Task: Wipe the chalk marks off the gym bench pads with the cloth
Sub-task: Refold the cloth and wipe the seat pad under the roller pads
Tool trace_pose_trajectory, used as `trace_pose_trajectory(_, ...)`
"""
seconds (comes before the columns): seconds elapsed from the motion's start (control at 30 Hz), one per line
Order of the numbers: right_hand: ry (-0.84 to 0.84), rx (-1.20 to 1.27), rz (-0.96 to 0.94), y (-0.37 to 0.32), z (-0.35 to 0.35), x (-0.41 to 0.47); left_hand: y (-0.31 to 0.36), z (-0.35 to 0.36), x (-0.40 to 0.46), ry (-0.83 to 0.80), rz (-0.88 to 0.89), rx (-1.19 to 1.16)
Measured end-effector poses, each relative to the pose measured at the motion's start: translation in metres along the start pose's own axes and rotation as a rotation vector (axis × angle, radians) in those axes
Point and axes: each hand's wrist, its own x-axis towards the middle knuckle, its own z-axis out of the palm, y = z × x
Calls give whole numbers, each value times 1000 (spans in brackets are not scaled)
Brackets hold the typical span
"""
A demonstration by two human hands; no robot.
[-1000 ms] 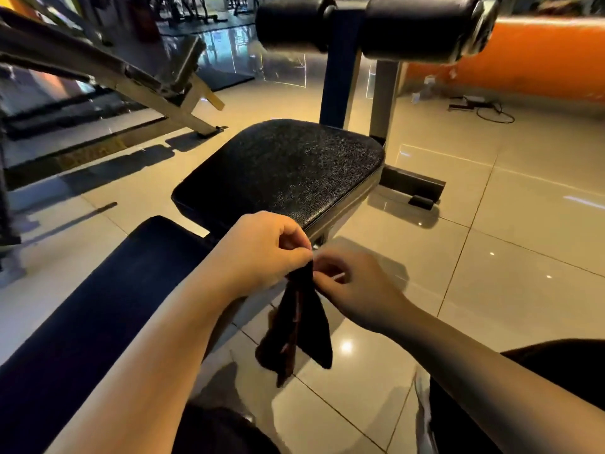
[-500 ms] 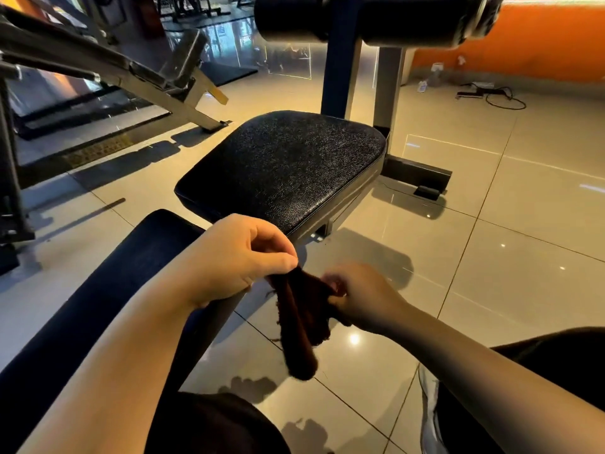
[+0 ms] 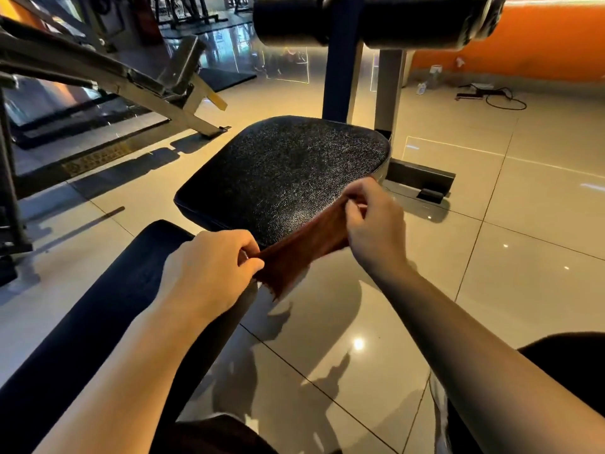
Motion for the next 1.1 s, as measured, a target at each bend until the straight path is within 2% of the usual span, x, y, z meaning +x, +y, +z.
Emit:
trace_pose_trajectory(0.07,62,133,73,-1,29,12,-2,1,13,36,-55,70)
trace_pose_trajectory(0.2,126,404,427,7,91,9,1,22,30,-38,-136,189)
trace_pose_trajectory(0.3,181,412,425,24,118,9,7,31,46,-119,-95,265)
trace_pose_trajectory(0.4,225,432,420,41,129,25,13,29,58,-125,-17,125)
trace_pose_trajectory(0.5,285,483,368,49,135,26,11,36,76,-26,46,-106)
trace_pose_trajectory(0.57,284,542,385,48,140,18,4,49,94,96,81,-77)
trace_pose_trajectory(0.73,258,660,442,16,159,-41,-13,75,122,138,17,-130)
trace_pose_trajectory(0.83,206,684,480,9,162,-60,-8,73,130,137,-164,-389)
trace_pose_trajectory(0.87,202,672,480,11,160,-53,-6,74,131,128,-192,-437)
trace_pose_trajectory(0.97,280,596,437,29,150,-12,-4,88,125,40,-104,-417)
trace_pose_trajectory(1.1,347,561,457,62,133,52,-12,106,119,100,-115,-495)
